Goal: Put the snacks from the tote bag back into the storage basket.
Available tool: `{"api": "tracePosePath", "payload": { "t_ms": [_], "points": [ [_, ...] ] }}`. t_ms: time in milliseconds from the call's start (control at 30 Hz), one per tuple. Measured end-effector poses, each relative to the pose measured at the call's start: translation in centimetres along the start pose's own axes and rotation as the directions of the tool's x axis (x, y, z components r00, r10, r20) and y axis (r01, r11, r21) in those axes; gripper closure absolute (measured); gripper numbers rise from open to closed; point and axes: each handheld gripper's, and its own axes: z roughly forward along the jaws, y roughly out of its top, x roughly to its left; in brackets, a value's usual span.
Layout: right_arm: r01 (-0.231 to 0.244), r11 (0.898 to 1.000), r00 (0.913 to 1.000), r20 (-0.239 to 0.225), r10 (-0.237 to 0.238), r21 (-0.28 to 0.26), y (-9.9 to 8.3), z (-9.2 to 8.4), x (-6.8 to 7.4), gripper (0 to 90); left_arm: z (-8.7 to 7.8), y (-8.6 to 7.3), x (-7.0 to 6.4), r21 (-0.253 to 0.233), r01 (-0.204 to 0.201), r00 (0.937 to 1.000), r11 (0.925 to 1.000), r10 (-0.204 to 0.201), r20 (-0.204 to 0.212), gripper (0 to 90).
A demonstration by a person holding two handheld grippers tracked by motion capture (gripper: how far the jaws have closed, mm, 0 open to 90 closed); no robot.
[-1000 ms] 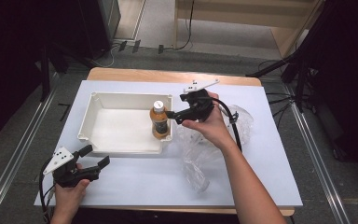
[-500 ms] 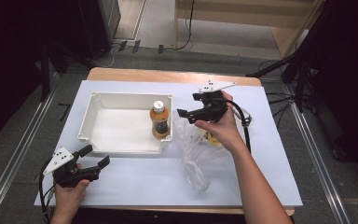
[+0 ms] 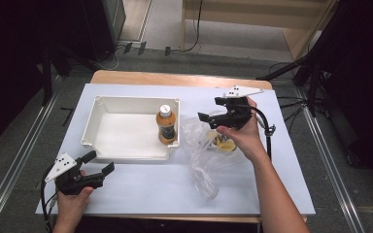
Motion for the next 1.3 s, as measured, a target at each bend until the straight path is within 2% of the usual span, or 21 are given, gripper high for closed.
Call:
{"api": "tracePosePath", "payload": {
  "t_ms": [567,1300],
  "points": [
    [-0.022,1.0,0.9986,0.048,0.023,-0.021,-2.2,-2.6,-1.2,14.4,0.0,0.0,-0.1,0.0,-0.003,1.0,1.0,0.003,-0.003,14.4],
    [-0.067,0.997,0.9944,0.079,0.071,-0.047,-4.8,-5.1,-2.3,14.5,0.0,-0.1,-0.1,0.002,-0.007,1.0,1.0,0.007,-0.005,14.4]
  ]
}}
